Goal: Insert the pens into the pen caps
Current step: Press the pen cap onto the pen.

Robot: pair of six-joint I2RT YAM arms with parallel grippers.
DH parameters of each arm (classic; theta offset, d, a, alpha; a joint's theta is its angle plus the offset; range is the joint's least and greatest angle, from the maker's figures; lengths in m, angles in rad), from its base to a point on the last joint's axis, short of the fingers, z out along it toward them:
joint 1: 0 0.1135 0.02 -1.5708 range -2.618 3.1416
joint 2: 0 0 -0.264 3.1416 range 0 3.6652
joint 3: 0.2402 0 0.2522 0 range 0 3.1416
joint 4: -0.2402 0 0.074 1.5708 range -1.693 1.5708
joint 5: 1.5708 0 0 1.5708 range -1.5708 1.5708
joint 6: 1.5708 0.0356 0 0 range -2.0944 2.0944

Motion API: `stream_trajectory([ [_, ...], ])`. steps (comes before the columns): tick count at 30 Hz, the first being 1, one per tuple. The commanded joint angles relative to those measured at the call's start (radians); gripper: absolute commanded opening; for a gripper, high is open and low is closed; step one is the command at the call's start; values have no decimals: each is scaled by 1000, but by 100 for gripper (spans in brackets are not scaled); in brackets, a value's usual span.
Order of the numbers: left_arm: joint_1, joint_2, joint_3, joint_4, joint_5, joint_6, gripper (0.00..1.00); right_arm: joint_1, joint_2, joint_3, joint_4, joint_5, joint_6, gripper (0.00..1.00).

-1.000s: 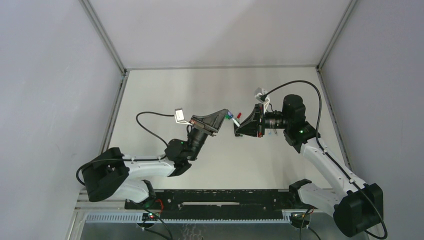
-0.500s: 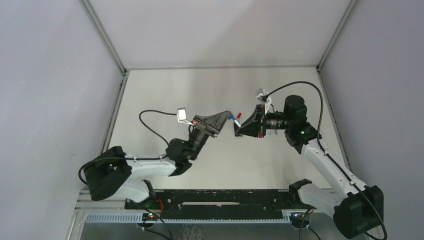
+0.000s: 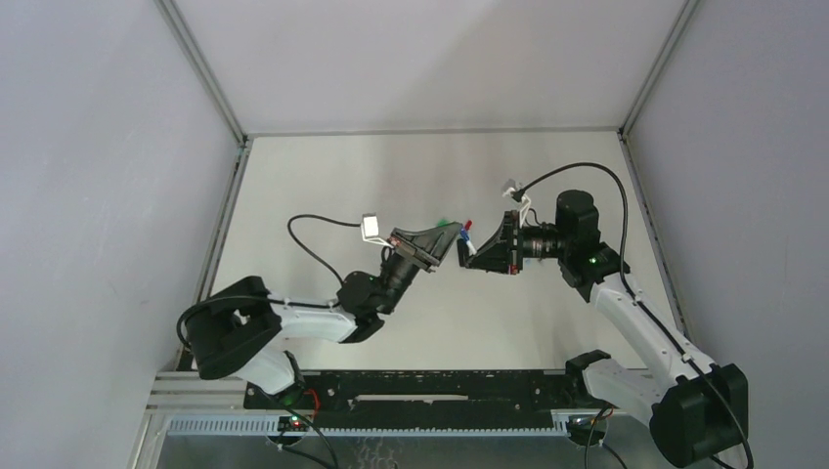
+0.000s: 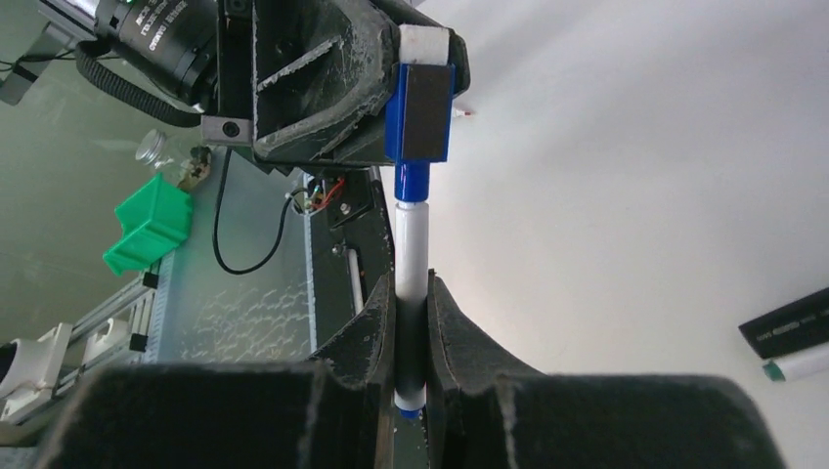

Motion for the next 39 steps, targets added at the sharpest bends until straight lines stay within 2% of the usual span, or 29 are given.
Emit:
stream_trajectory([
  [1, -127, 116, 49, -59, 189, -28, 0, -11, -27, 29, 107, 79, -12, 0],
  [9, -230, 205, 34, -41, 220, -93, 0, -92, -46, 29, 113, 85, 11, 0],
  [14, -238, 144, -76, -45, 216, -105, 0, -140, -63, 29, 115, 57, 13, 0],
  [18, -237, 106, -94, -50, 191, -86, 0, -98, -51, 29, 104, -2, -39, 0],
  [23, -218, 70, -67, -49, 155, -48, 13, -47, -32, 29, 68, -80, -126, 0],
  [28, -184, -20, -100, -47, 94, -9, 35, -49, -22, 29, 19, -128, -206, 0],
  [33, -156, -147, -174, -75, 37, 53, 52, -59, -16, 62, -120, -165, -355, 0],
  [39, -148, -327, -254, -213, -15, 177, 63, -79, -6, 64, -138, -134, -371, 0],
])
